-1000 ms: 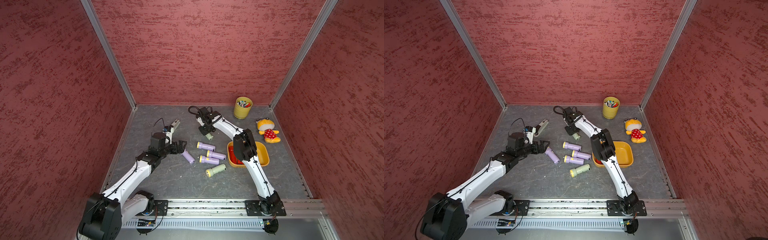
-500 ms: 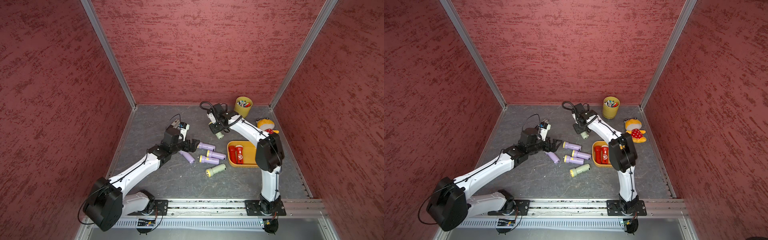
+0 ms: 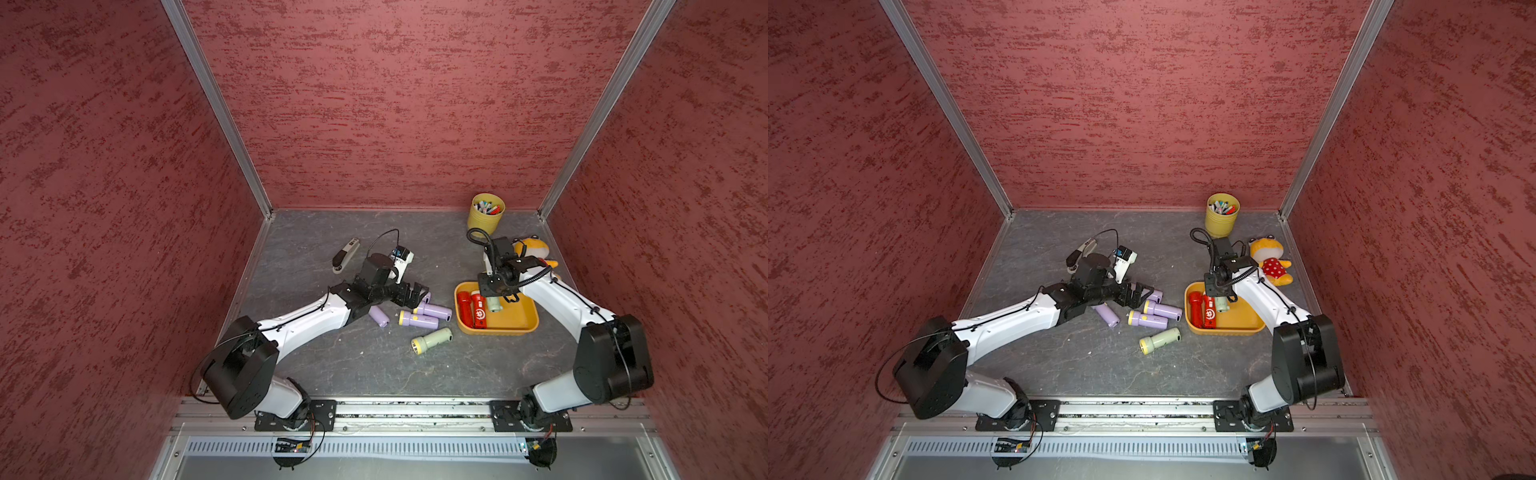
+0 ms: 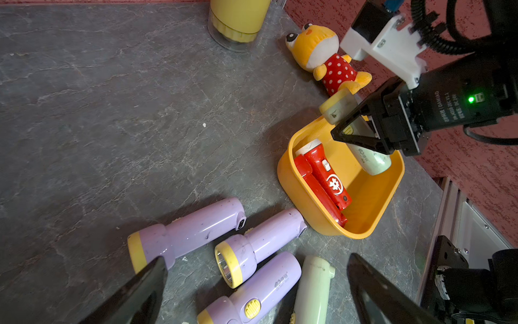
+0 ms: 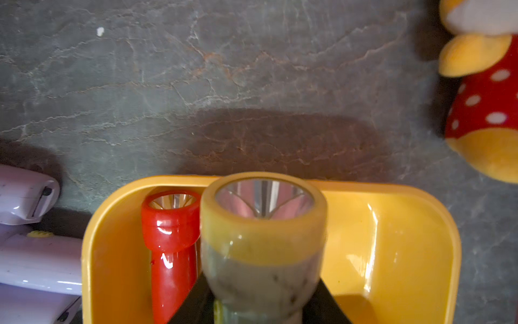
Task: Put the flashlights into the storage boxes
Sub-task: Place the flashlight at the storage box.
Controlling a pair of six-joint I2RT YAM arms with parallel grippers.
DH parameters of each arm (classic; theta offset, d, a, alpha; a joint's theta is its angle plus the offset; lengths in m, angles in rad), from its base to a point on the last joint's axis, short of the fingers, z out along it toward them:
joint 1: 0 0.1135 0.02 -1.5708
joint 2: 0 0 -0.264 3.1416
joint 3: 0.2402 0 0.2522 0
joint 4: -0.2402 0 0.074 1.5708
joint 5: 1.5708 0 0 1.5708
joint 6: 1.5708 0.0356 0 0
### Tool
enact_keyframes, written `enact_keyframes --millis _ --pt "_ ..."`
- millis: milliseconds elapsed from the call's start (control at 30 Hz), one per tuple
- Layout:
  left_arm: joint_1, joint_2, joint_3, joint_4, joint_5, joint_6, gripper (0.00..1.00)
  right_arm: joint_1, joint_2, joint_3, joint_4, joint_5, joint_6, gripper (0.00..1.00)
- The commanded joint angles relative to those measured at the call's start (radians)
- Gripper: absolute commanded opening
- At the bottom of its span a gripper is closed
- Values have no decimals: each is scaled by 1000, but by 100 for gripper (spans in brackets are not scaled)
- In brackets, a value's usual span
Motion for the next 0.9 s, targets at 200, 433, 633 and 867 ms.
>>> enact_keyframes --millis 200,433,633,867 --pt "-5 -29 -19 29 0 0 100 -28 -66 -92 57 35 101 35" --pt "-4 -44 -40 27 -7 -1 100 -45 -43 -116 84 42 96 35" --pt "-4 -46 -44 27 -14 -1 100 -57 -10 -124 110 0 85 36" --pt "-2 -42 -46 24 -10 0 100 -80 23 -139 131 -50 63 38"
